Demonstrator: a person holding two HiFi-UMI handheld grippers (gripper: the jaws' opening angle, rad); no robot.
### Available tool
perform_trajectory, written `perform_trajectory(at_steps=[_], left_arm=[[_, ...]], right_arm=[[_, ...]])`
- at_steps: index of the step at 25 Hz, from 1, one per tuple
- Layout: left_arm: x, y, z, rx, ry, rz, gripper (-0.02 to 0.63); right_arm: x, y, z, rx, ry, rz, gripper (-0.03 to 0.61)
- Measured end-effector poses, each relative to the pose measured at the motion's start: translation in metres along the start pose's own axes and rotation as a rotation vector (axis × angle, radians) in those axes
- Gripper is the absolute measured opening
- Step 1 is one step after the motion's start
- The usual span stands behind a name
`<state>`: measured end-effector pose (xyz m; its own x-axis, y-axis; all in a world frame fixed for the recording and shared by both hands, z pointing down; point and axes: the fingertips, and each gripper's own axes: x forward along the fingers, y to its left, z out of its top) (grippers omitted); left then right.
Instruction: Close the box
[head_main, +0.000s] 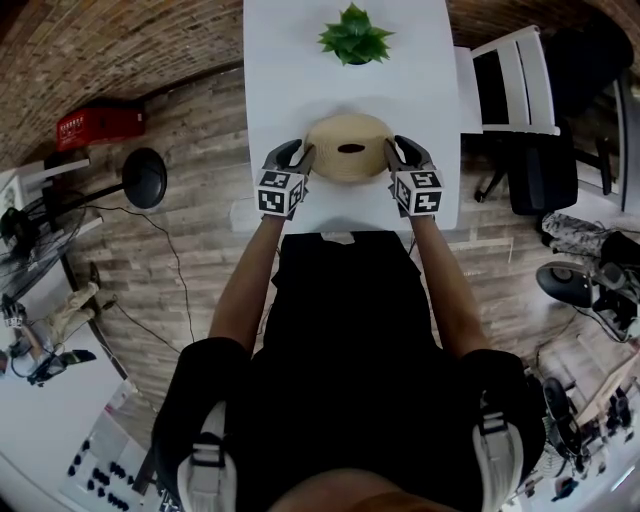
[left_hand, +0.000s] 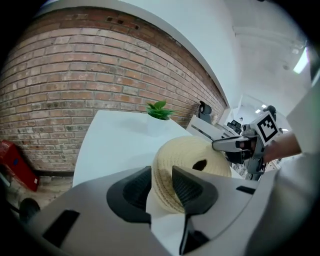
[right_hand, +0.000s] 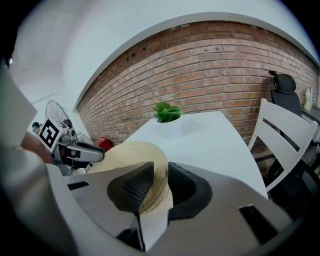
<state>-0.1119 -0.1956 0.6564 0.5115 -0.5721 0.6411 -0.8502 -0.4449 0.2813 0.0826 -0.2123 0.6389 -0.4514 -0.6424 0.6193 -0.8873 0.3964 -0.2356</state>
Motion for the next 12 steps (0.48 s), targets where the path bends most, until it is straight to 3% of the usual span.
perform_trajectory(at_steps=[4, 12], left_arm=[[-0.006, 0.01, 0.01, -0.025, -0.038, 0.028, 0.136], [-0.003, 0.016, 0.008, 0.033, -0.019, 0.039, 0.129]], right_arm=[[-0.008, -0.008, 0.01, 0.031, -0.041, -0.002, 0.061], [-0.005, -0.01, 0.005, -0.096, 0.0, -0.021, 0.038]])
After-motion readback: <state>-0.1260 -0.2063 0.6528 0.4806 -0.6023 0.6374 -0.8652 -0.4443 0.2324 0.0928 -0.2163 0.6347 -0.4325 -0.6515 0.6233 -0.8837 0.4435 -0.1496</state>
